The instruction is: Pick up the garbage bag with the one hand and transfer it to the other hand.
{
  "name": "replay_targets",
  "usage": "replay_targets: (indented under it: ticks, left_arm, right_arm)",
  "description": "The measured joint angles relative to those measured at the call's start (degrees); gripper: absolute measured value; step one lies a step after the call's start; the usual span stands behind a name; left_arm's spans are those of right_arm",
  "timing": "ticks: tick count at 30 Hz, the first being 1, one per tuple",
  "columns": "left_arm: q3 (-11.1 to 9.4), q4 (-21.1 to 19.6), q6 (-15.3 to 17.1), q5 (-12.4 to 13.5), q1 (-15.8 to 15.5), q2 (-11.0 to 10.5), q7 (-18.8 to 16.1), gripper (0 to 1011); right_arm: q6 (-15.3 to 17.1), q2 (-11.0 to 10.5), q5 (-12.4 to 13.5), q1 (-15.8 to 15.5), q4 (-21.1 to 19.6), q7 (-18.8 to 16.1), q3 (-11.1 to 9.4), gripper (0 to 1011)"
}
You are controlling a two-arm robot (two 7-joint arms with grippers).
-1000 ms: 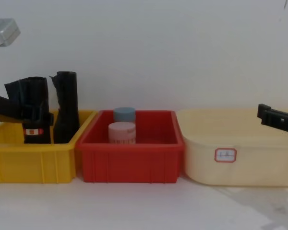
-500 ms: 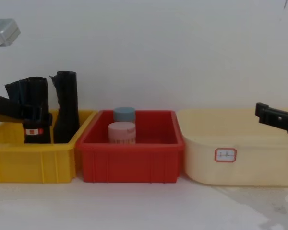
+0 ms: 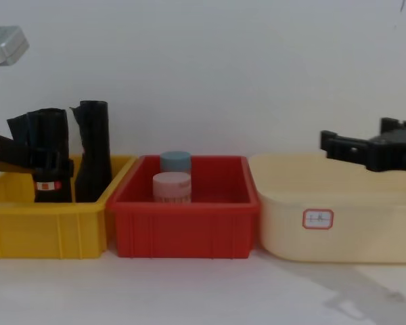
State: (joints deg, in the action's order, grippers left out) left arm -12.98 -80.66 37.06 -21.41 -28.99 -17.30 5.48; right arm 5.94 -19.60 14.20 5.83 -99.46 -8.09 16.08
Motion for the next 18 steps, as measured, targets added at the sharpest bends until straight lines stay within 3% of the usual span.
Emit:
replay_targets:
  ticks: [8, 18]
  left_arm:
    - [0.00, 0.00, 0.00, 0.00, 0.00, 0.00, -0.01, 407]
    - [-0.01, 0.00, -0.01, 0.00, 0.01, 0.01, -0.01, 407]
  right_arm:
    - [4.82, 0.70, -0.18, 4.73, 1.40, -3.13, 2.36, 1001]
    - [10.51, 3.08, -1.30, 12.45, 5.55, -6.60, 6.11, 1001]
